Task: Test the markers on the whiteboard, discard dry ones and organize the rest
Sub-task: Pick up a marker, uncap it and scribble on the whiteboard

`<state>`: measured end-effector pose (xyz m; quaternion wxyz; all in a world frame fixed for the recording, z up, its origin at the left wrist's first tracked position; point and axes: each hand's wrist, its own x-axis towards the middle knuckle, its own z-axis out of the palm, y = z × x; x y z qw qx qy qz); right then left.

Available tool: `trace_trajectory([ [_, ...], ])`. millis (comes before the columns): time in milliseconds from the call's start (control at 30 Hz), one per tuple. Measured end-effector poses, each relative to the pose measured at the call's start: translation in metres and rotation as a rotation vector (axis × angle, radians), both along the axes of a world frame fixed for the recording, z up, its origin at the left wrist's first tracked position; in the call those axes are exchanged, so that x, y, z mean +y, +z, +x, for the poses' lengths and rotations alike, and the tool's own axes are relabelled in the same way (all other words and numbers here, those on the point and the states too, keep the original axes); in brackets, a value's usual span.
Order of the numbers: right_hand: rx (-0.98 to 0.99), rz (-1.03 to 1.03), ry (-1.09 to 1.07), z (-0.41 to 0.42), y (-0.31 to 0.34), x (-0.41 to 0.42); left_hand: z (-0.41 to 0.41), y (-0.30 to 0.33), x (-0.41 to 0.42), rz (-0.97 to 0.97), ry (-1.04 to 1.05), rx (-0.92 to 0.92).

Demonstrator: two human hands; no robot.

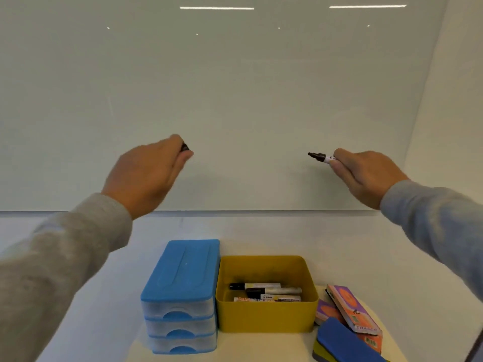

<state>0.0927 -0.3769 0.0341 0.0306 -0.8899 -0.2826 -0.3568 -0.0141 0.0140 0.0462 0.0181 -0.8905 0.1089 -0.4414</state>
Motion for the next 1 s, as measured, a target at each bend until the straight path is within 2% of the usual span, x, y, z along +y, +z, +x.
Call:
trace_trajectory([
  [233,0.076,0.133,0.274,-0.016,0.006,0.068,0.02,-0.008,-0.036,-0.008,-0.092,0.13],
  [367,0.037,0.301,0.4,-0.018,0.028,0.083,0.022,0.008,-0.036,-0.051,-0.103,0.081],
  [633,-0.068,0.537,0.384,-0.011,0.081,0.094,0.038,0.066,-0.038,-0.236,-0.126,-0.067],
  [767,-0.115,0.711,0.43,-0.014,0.102,0.092,0.041,0.088,-0.045,-0.246,-0.192,-0.133],
  [900,-0.147,0.856,0.438,-0.018,0.115,0.084,0.046,0.092,-0.053,-0.302,-0.216,-0.149],
  [1000,-0.152,0.891,0.449,-0.02,0.125,0.081,0.05,0.089,-0.058,-0.347,-0.257,-0.141],
])
